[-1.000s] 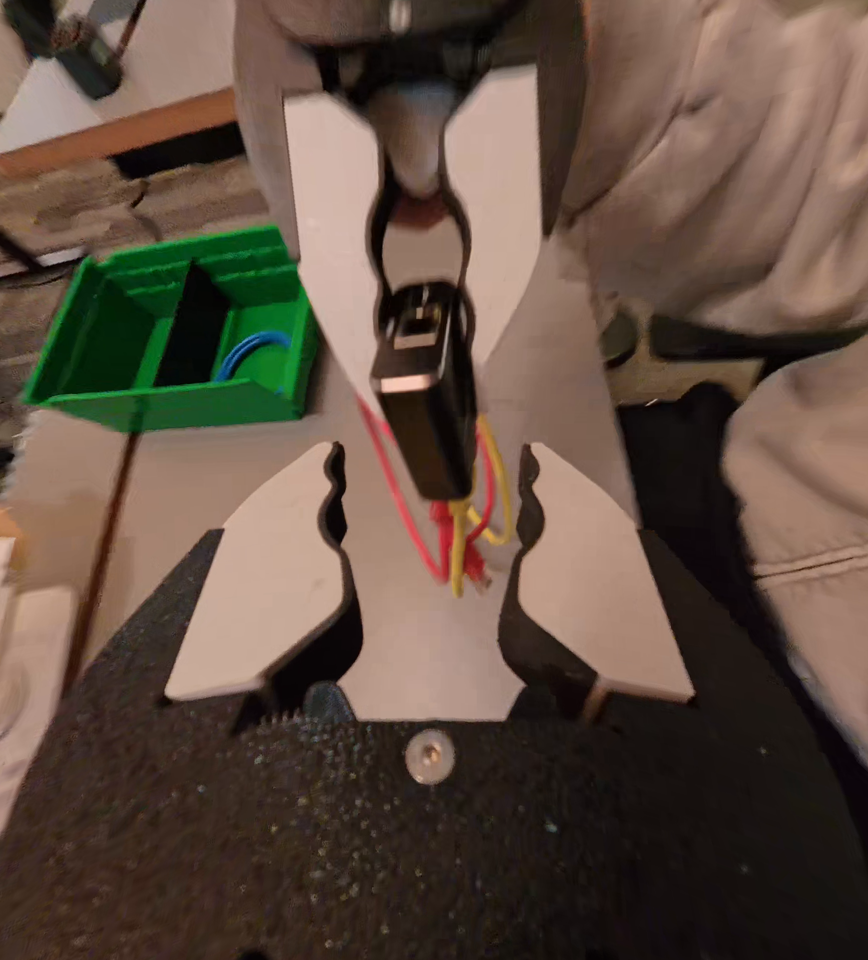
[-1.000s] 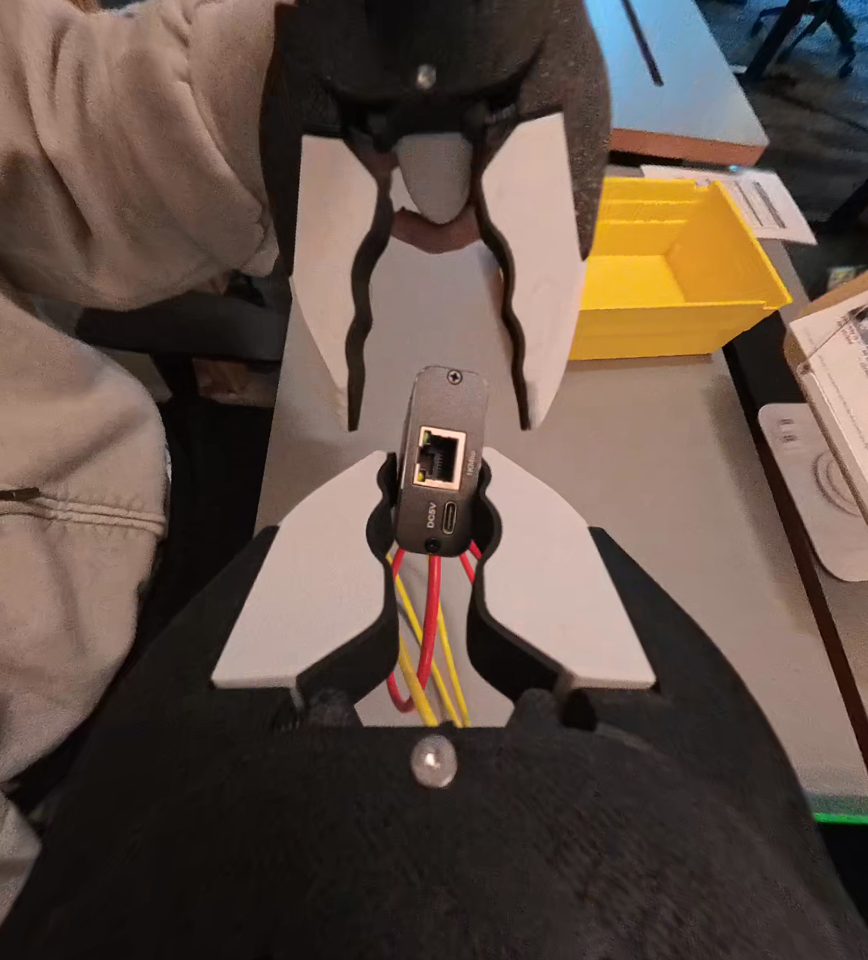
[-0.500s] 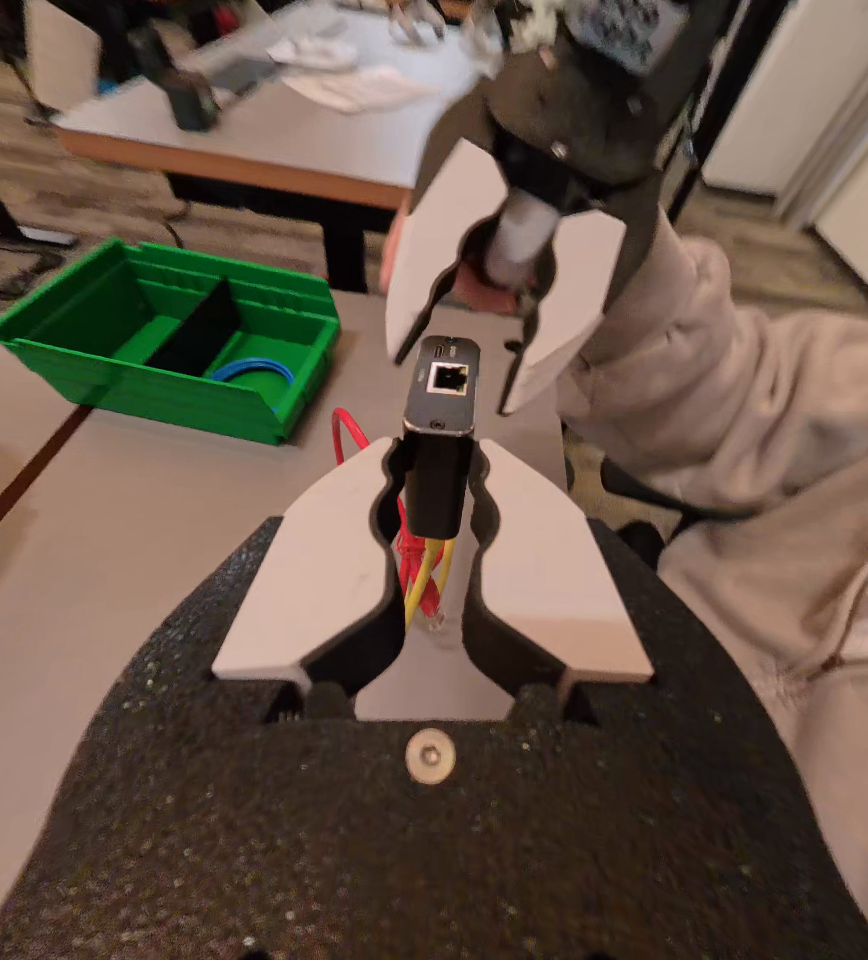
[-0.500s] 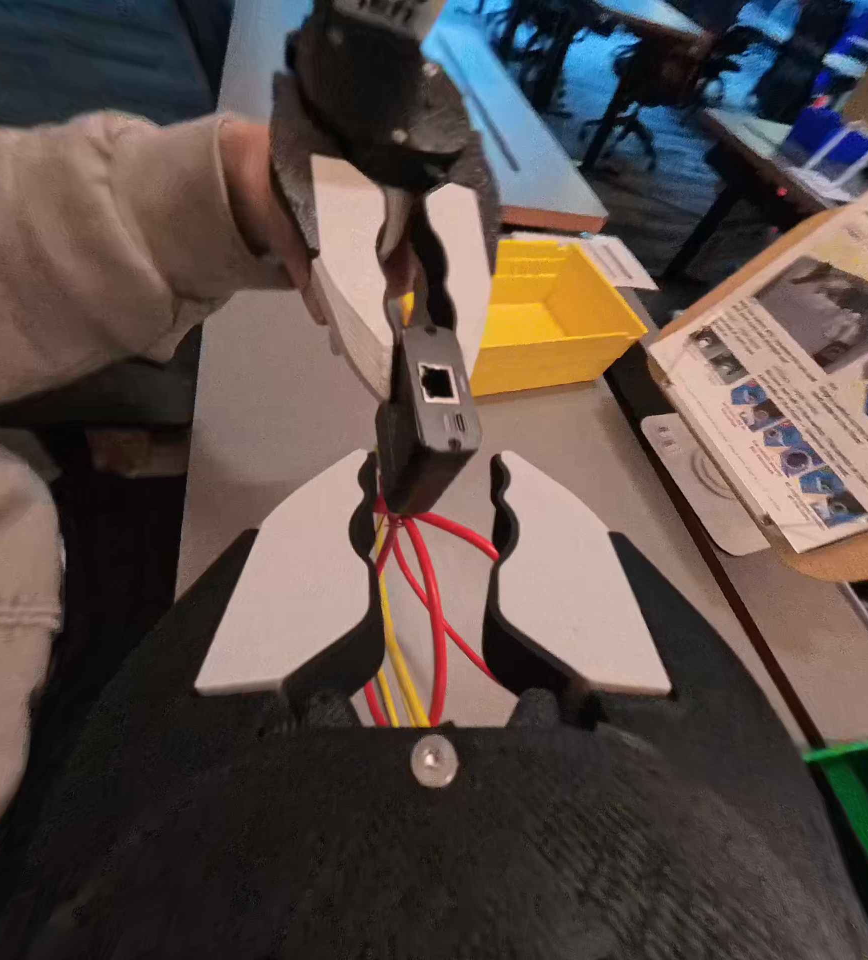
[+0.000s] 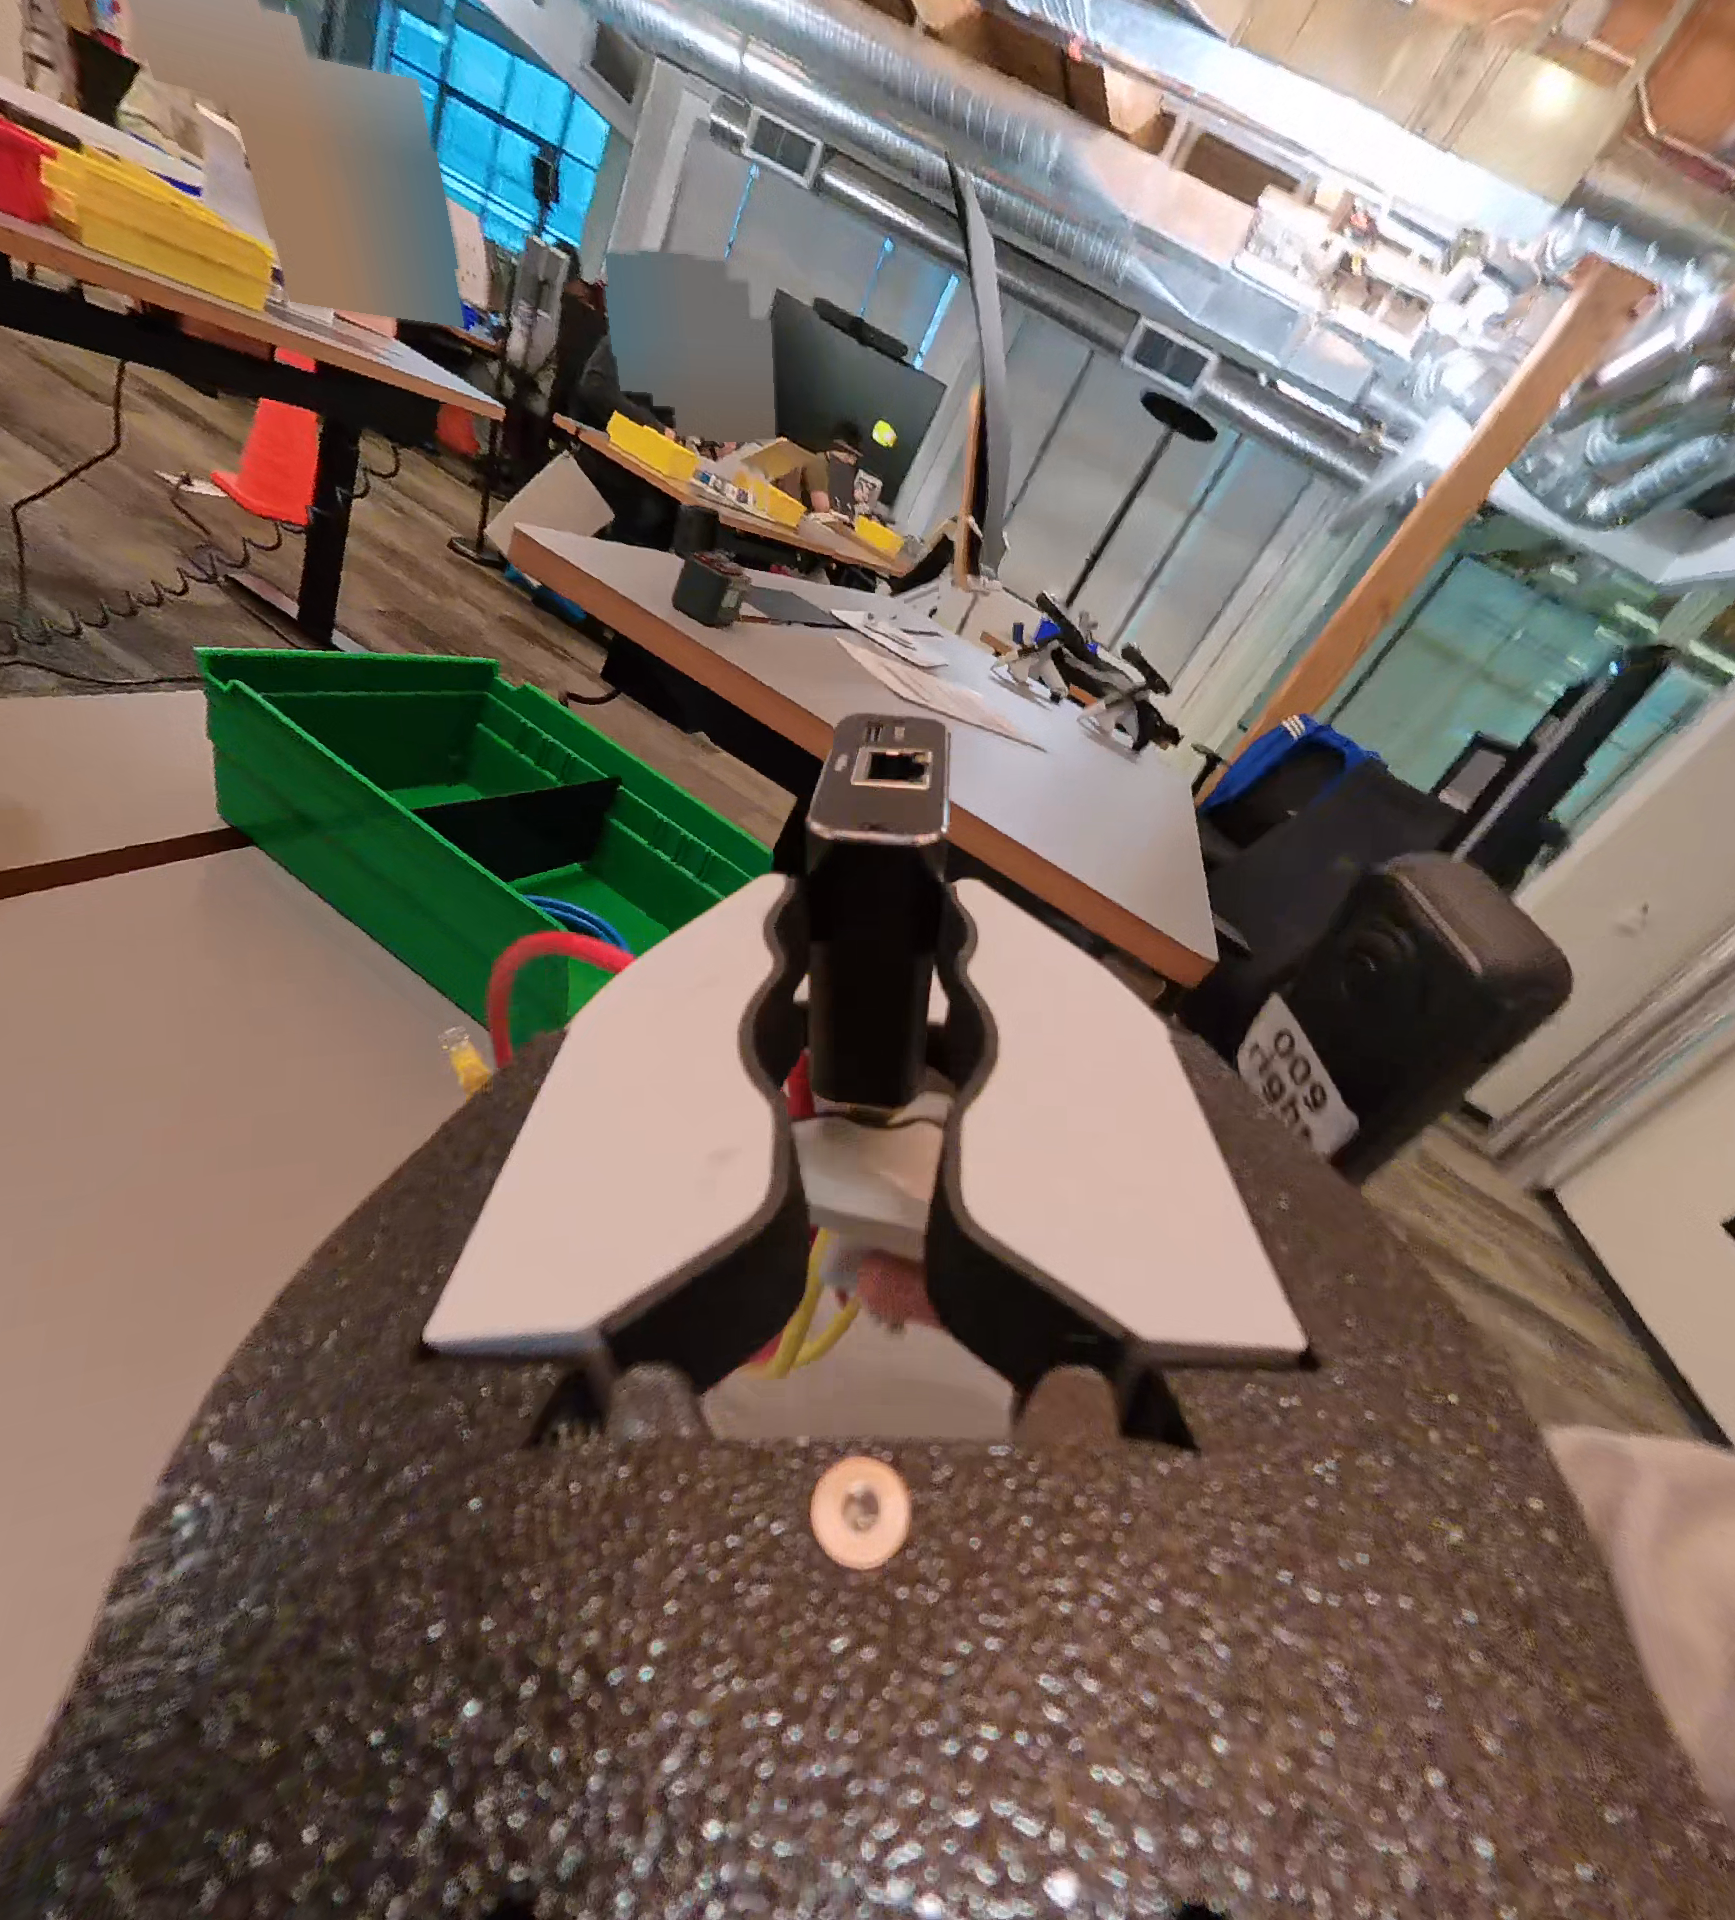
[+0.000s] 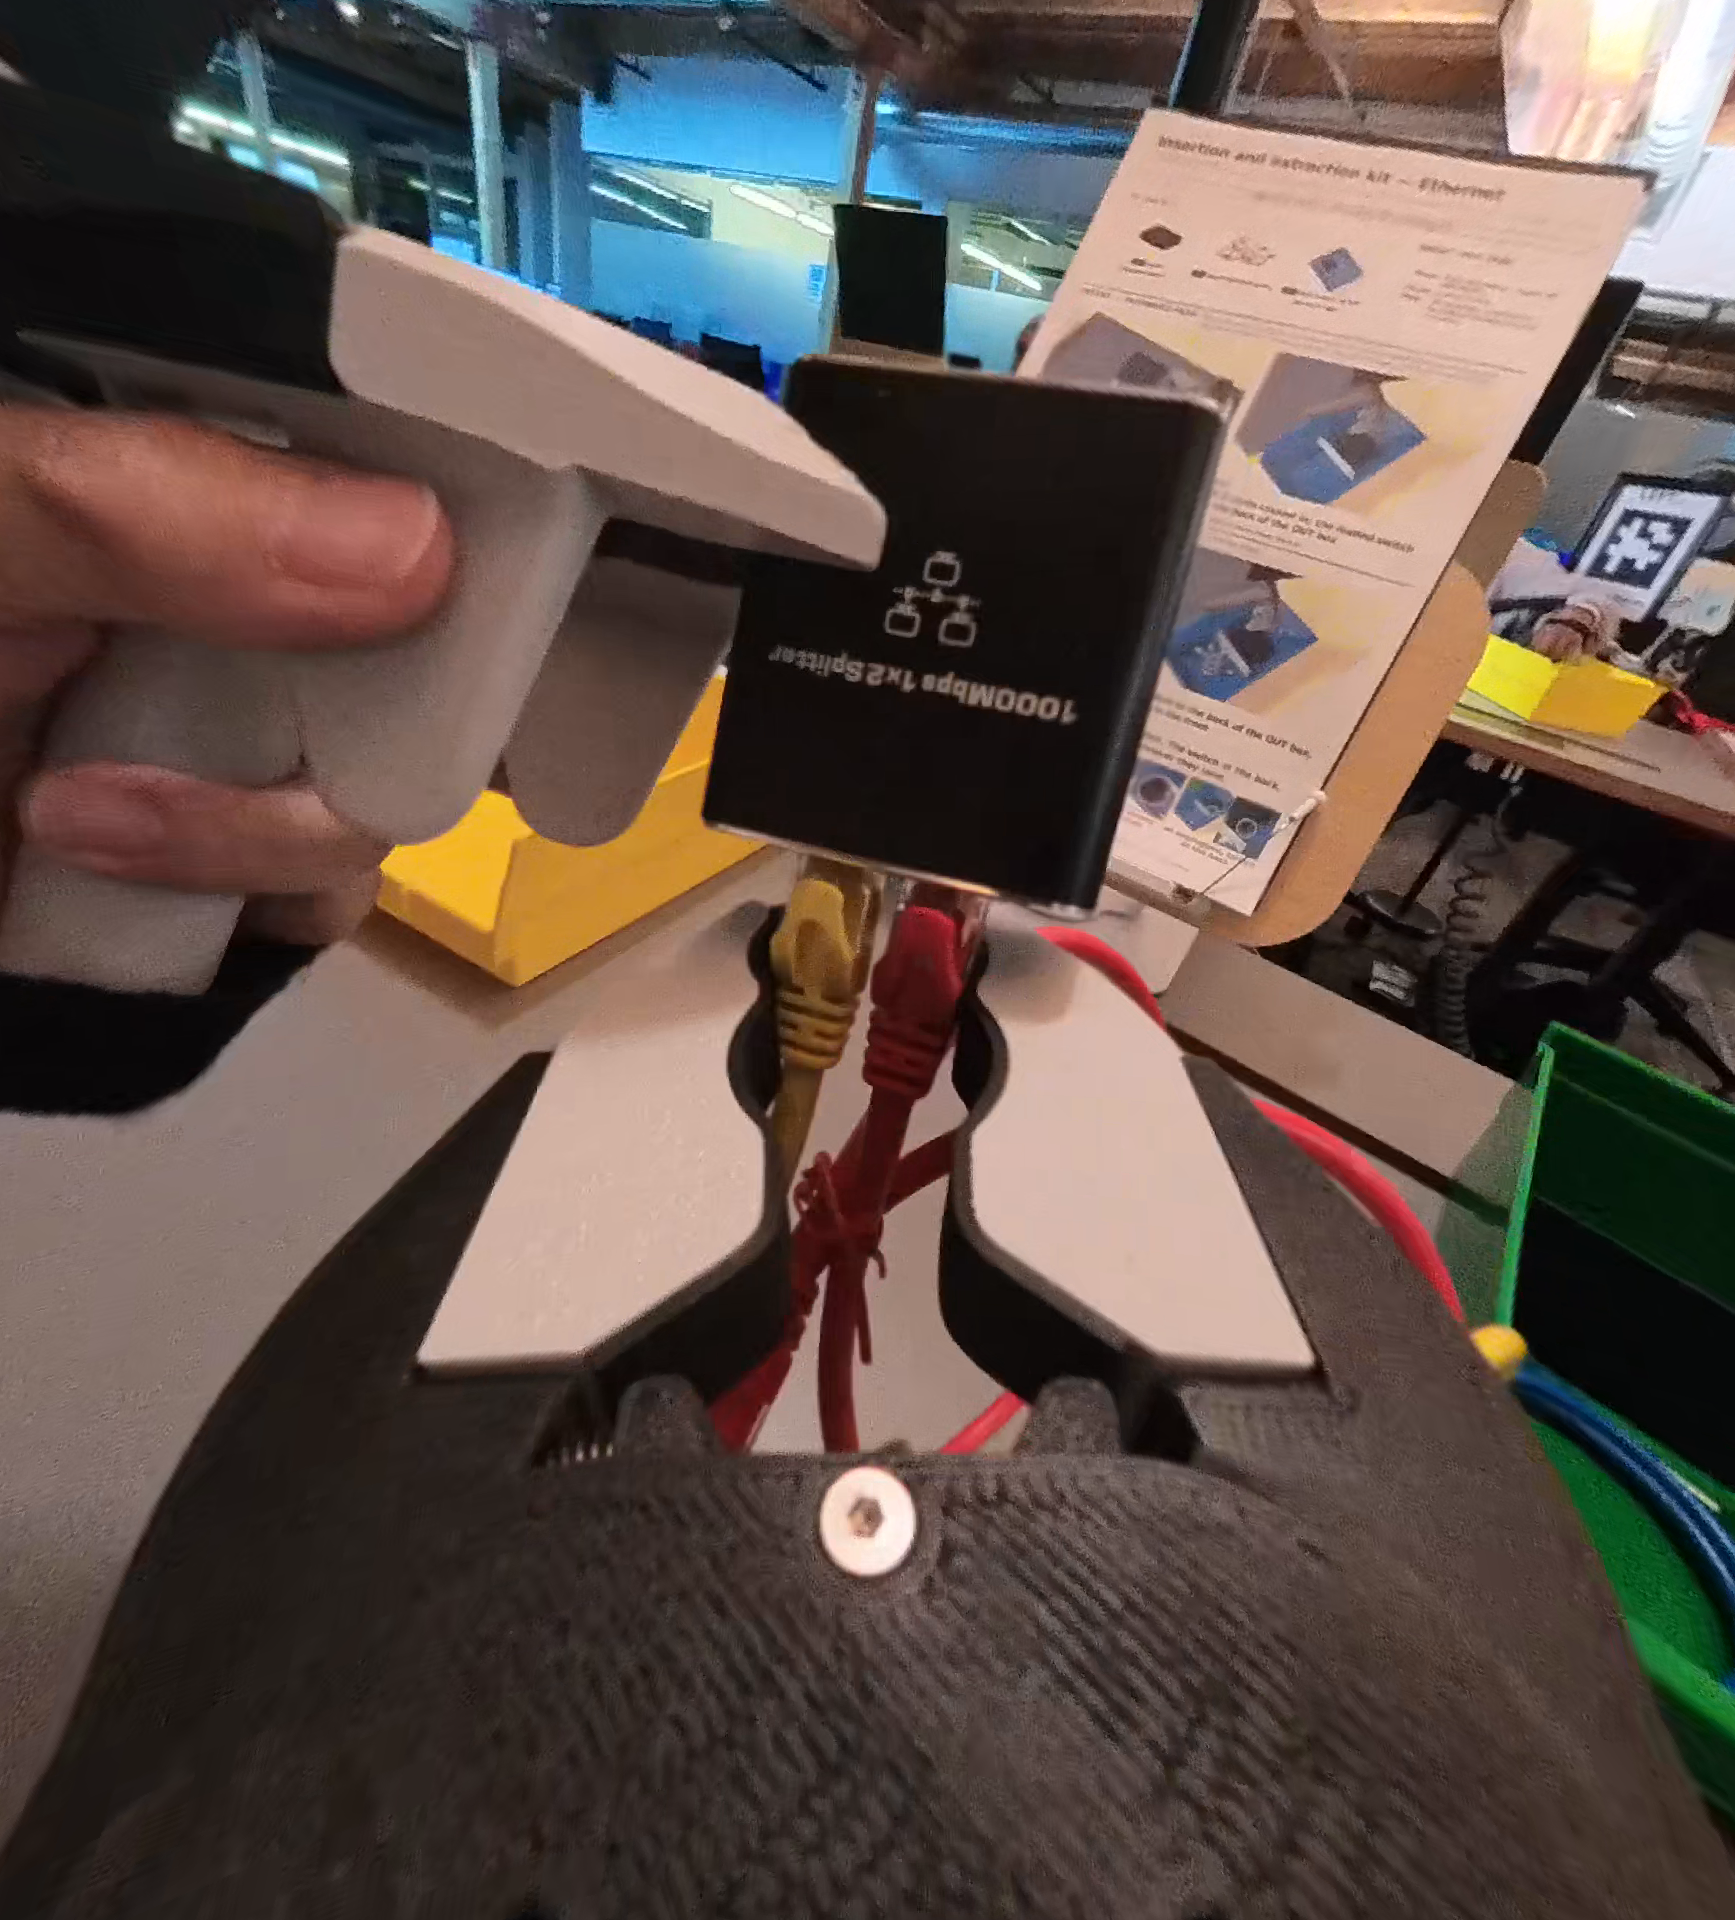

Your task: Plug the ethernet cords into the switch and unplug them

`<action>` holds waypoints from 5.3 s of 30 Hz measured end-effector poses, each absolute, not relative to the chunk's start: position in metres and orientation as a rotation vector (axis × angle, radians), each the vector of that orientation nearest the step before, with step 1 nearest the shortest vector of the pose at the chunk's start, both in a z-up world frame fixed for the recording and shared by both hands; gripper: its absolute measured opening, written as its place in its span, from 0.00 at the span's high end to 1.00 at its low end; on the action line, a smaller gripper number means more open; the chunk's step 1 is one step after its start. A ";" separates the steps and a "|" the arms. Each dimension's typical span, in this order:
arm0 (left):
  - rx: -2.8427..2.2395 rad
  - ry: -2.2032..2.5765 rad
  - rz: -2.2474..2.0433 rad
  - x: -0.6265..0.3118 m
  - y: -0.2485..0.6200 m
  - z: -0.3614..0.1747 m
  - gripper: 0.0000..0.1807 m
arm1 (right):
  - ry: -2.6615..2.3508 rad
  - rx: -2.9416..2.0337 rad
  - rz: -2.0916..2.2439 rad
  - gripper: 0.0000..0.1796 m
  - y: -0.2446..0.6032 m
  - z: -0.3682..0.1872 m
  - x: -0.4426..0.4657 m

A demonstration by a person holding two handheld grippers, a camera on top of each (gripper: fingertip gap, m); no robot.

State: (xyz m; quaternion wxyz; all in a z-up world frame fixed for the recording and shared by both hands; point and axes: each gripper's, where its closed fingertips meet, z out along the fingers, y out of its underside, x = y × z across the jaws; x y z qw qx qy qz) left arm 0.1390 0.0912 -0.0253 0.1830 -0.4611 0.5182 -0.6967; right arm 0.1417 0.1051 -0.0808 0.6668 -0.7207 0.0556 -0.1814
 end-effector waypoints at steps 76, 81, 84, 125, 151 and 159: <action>-0.310 2.011 -1.163 0.073 0.044 -0.092 0.58 | -1.098 -2.240 0.129 0.86 0.045 -0.118 0.076; -0.336 1.983 -1.144 0.076 0.045 -0.090 0.58 | -1.078 -2.255 0.122 0.86 0.046 -0.118 0.077; -0.379 1.939 -1.162 0.079 0.050 -0.087 0.58 | -1.050 -2.228 0.103 0.86 0.049 -0.114 0.077; -0.516 1.638 -1.059 0.104 0.094 -0.082 0.58 | 0.502 -1.063 0.917 0.96 0.079 -0.078 0.099; -0.591 1.551 -1.179 0.100 0.123 -0.111 0.58 | 0.704 -1.043 0.964 0.90 0.123 -0.104 0.097; -0.602 1.503 -1.220 0.095 0.126 -0.104 0.58 | 0.685 -0.995 0.896 0.90 0.126 -0.097 0.093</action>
